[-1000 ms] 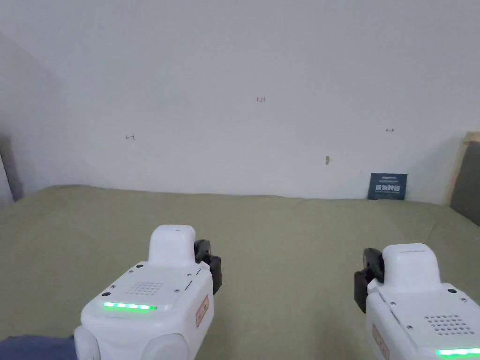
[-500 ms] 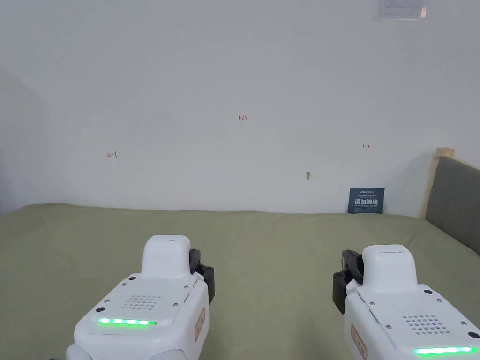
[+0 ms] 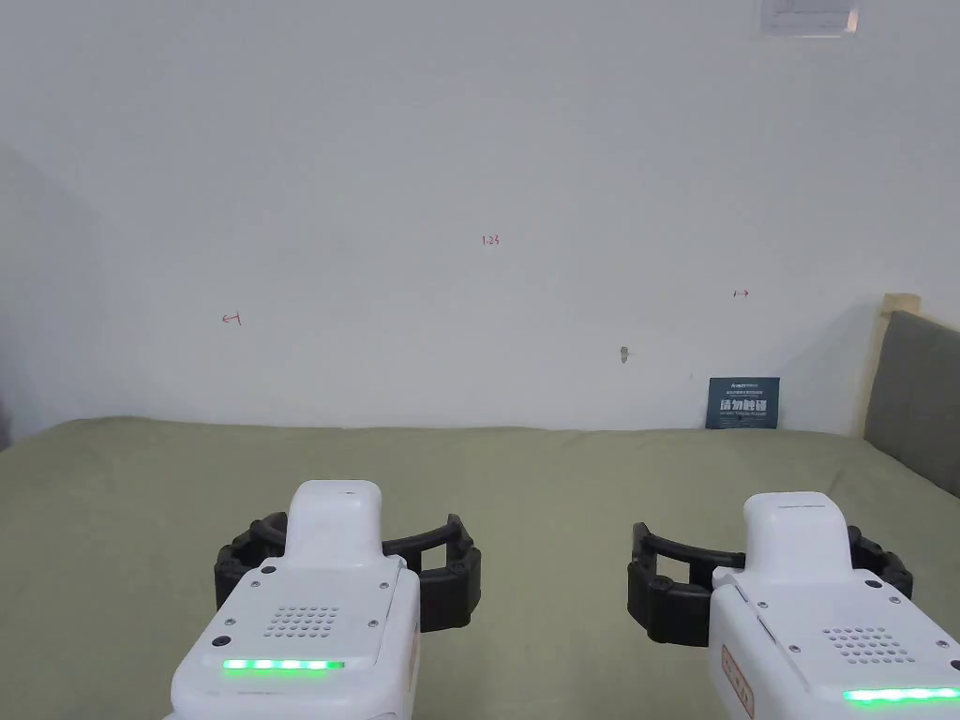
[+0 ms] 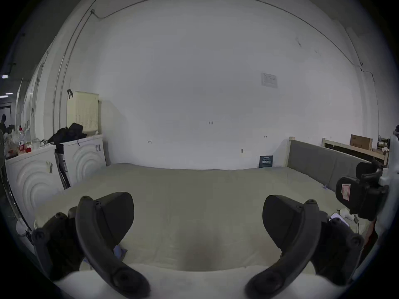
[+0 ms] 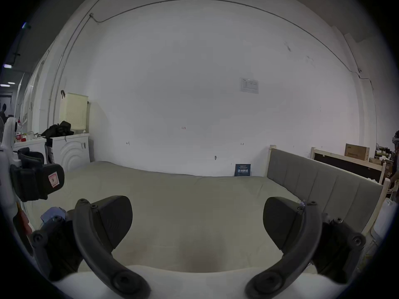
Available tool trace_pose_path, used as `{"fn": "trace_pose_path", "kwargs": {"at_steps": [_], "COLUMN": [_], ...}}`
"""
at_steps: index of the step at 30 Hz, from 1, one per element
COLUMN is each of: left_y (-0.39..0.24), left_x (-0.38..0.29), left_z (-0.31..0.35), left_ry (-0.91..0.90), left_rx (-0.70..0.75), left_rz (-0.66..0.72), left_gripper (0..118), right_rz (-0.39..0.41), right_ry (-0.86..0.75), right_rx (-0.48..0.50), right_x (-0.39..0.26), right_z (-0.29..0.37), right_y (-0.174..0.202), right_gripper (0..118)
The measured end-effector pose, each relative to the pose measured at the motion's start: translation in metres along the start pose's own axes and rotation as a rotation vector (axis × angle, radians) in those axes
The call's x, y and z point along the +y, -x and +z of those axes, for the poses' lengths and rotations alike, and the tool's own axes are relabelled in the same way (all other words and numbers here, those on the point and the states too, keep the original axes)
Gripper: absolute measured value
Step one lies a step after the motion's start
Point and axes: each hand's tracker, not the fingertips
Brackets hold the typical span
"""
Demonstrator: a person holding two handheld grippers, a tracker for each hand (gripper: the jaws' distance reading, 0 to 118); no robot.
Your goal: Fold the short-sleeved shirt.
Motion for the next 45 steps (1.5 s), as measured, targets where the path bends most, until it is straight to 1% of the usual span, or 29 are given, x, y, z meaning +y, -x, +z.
{"fn": "trace_pose_path", "kwargs": {"at_steps": [5,9,14,16,18,21,22,24,25,29,32,35,40,45], "left_y": [0.0,0.006,0.009,0.009,0.012,0.009,0.01,0.011,0.013,0.003,0.002,0.003,-0.004,0.0], "left_x": [-0.005,-0.006,-0.004,-0.003,-0.001,0.003,0.003,0.004,0.004,0.01,0.015,0.016,0.014,0.015], "left_z": [0.001,0.002,0.001,0.003,0.007,0.008,0.009,0.014,0.015,0.017,0.021,0.02,0.022,0.023], "left_ry": [0.017,0.036,0.073,0.079,0.088,0.16,0.146,0.1,0.09,0.068,0.106,0.123,0.11,0.099], "left_rx": [0.009,-0.009,0.027,0.017,-0.011,0.006,-0.002,-0.066,-0.054,0.027,-0.013,-0.012,0.078,0.052], "left_rz": [-0.023,0.026,0.056,0.052,0.087,0.106,0.111,0.143,0.152,0.086,0.08,0.084,0.012,0.008], "left_gripper": [118,118,118,118,118,118,118,118,118,118,118,118,118,118], "right_rz": [0.008,0.014,0.023,0.02,0.018,0.01,0.004,-0.011,-0.014,0.006,0.011,0.012,0.018,0.006], "right_ry": [-0.003,-0.008,-0.001,-0.001,0.007,0.007,0.002,-0.003,-0.002,-0.002,0.005,0.005,0.008,0.006], "right_rx": [-0.001,0.004,0.012,0.011,0.015,0.026,0.023,0.035,0.036,0.031,0.03,0.032,0.036,0.03], "right_x": [0.002,0.001,0.0,0.0,0.0,0.003,0.004,0.006,0.006,0.007,0.007,0.007,0.008,0.009], "right_z": [-0.003,0.001,0.002,0.003,0.003,0.006,0.007,0.01,0.01,0.011,0.011,0.012,0.014,0.015], "right_y": [0.001,0.003,0.004,0.004,0.002,0.0,0.0,-0.001,-0.001,0.001,0.002,0.003,0.001,0.001], "right_gripper": [118,118,118,118,118,118,118,118,118,118,118,118,118,118]}}
